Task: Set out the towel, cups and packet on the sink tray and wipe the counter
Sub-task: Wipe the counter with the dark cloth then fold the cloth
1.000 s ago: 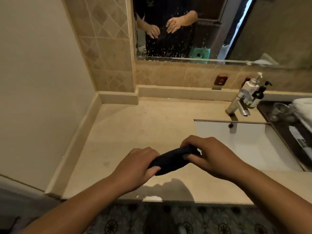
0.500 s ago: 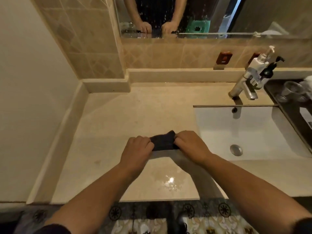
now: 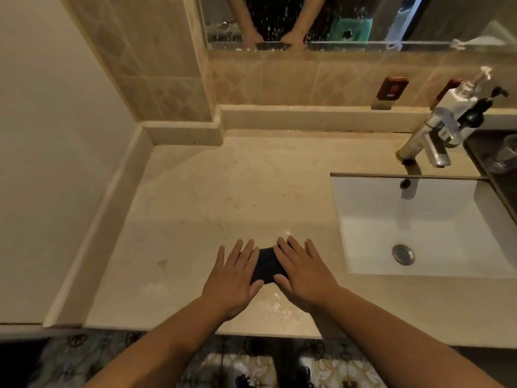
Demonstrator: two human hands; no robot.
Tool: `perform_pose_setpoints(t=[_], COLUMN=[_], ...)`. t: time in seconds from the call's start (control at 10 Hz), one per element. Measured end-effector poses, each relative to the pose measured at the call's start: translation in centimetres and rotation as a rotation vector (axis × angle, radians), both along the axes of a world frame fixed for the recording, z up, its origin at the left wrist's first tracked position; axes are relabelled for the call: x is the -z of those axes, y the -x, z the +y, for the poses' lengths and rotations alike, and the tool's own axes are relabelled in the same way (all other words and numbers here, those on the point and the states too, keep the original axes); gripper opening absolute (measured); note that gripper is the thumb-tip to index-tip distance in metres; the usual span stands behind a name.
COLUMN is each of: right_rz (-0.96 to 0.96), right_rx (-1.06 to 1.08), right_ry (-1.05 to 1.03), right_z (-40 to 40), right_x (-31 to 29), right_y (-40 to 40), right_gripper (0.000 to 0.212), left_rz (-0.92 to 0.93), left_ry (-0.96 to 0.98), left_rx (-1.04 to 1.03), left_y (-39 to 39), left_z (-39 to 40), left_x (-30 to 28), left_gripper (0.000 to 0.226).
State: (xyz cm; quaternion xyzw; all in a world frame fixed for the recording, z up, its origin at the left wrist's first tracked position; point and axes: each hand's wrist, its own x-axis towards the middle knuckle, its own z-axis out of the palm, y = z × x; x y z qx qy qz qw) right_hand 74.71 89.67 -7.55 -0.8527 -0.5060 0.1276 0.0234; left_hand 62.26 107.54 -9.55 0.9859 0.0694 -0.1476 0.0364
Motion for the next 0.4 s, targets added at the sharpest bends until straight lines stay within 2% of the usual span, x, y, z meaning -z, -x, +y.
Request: perform_pose_setpoints(t=[0.1, 0.3, 0.4], right_rz=[-0.019, 0.081, 0.258], right_rx=[0.010, 0.035, 0.038], right_ry=[0.112, 0.189, 0.246], right_z=[-1.1, -1.0, 0.6], right_x=[1.5, 0.0, -2.6], right_y=[0.5, 1.1, -1.0], right_gripper=[0.073, 0.083, 0.080], left_rz=[0.034, 0.099, 0.263], left_ry=[-0.019, 0.033, 0.205], left_rx=[0.043, 0.014, -0.035], left_y=[0.1, 0.1, -1.8], left_z=[0.9, 0.6, 1.0], left_x=[1.1, -0.4, -4.2], left_gripper=[0.077, 0.081, 0.076])
